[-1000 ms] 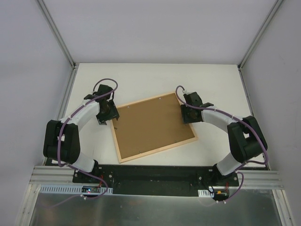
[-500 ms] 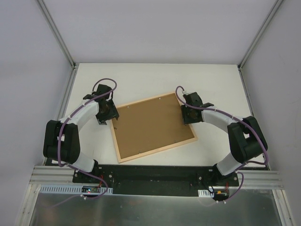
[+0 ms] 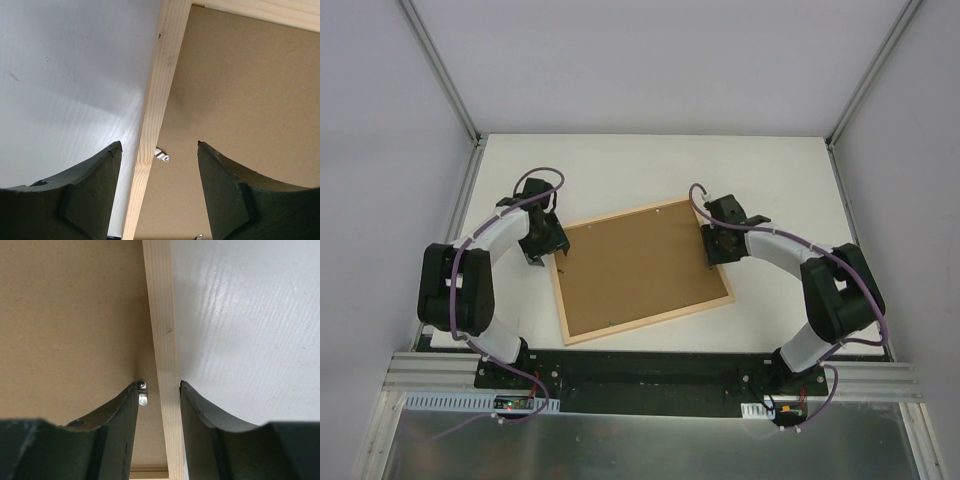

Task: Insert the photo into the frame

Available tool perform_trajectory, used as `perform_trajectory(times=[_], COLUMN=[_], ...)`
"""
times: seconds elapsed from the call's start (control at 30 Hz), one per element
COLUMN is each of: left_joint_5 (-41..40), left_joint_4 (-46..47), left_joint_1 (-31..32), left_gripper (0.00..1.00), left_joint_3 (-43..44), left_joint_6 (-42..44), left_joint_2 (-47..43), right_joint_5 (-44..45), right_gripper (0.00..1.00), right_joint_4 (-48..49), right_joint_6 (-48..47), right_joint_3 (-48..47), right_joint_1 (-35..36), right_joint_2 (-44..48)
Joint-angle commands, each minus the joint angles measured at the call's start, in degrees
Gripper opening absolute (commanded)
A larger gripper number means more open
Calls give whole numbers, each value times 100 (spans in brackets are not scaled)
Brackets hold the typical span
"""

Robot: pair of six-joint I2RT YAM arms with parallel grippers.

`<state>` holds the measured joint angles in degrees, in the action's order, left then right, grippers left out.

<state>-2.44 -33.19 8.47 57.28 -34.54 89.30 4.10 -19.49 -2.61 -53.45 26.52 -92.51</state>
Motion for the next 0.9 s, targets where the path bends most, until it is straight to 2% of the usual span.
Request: perform_trajectory(times=[0.0,0.1,0.17,0.4,0.5,0.57,0.77,0.87], left_joint_5=[-37,-90,-99,-82,-38,-29,15,-11], left_joint_4=[-21,-21,-21,-30,-30,-30,-38,-65], left_joint_1=[-143,-223,-275,-364,-364,-364,-372,-381], left_gripper=[61,61,60,59,59,59,59,59], left_joint_3=[293,389,468,767,838,873,952,926], left_joint_6=[-26,9,44,150,167,185,246,273], left_joint_2=[316,448,536,799,852,861,756,616], right_joint_5=[-208,-225,-225,-225,-339,-348,-726,-648], right_gripper=[44,49,49,42,50,52,54,53], right_joint_4=[-609,-635,-662,-688,-644,-609,-565,-679], right_joint_6=[-20,-38,-29,-38,-46,-46,-64,-99], right_joint_3=[-60,-69,-78,-148,-122,-95,-87,-122], right_joint_1=[239,257,266,388,389,389,389,380], right_joint_2=[-303,-303,-312,-426,-356,-268,-118,-144])
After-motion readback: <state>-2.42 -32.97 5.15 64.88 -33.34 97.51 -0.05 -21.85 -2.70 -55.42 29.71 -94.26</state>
